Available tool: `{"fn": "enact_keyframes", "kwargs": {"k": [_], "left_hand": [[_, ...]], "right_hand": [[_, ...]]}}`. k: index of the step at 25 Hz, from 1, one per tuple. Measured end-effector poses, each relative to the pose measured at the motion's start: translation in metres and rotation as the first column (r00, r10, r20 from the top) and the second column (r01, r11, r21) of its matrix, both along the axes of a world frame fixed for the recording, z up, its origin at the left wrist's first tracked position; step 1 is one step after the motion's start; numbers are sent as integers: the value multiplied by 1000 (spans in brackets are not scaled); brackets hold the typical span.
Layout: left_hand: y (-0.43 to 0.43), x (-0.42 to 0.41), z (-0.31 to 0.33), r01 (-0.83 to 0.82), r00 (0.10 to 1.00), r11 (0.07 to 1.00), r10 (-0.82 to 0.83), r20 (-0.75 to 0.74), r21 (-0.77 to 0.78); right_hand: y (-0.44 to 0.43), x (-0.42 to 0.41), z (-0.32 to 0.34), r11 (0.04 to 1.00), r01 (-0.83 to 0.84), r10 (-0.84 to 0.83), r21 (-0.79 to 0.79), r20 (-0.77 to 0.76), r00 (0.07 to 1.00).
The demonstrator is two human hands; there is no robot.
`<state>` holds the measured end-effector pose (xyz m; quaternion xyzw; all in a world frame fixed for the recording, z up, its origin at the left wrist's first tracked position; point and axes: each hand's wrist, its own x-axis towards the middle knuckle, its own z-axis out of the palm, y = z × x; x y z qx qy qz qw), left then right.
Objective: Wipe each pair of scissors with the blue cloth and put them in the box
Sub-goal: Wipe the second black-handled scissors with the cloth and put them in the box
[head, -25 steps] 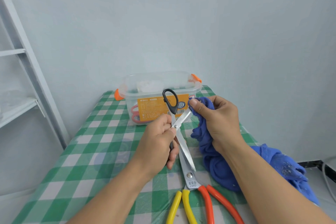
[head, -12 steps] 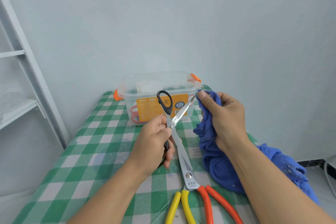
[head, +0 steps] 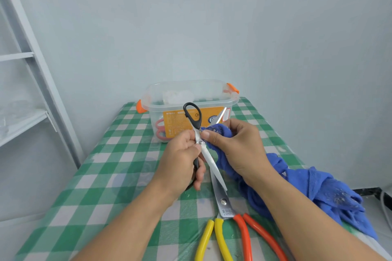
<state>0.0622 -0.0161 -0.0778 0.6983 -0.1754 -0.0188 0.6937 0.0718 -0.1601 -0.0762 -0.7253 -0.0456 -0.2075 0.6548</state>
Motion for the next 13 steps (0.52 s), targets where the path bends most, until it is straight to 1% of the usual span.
{"fn": "enact_keyframes", "kwargs": {"k": [4, 8, 13], "left_hand": [[2, 2, 3, 12, 1000, 999, -12, 9, 41], [3, 0, 7, 28, 999, 995, -32, 32, 91], [1, -5, 6, 44, 998, 990, -50, 47, 131]], "right_hand": [[-4, 1, 4, 997, 79, -79, 9, 22, 997], [-16, 4, 6, 982, 128, -130, 136, 4, 992], [-30, 10, 8, 946, 250, -262, 204, 32, 965]]}}
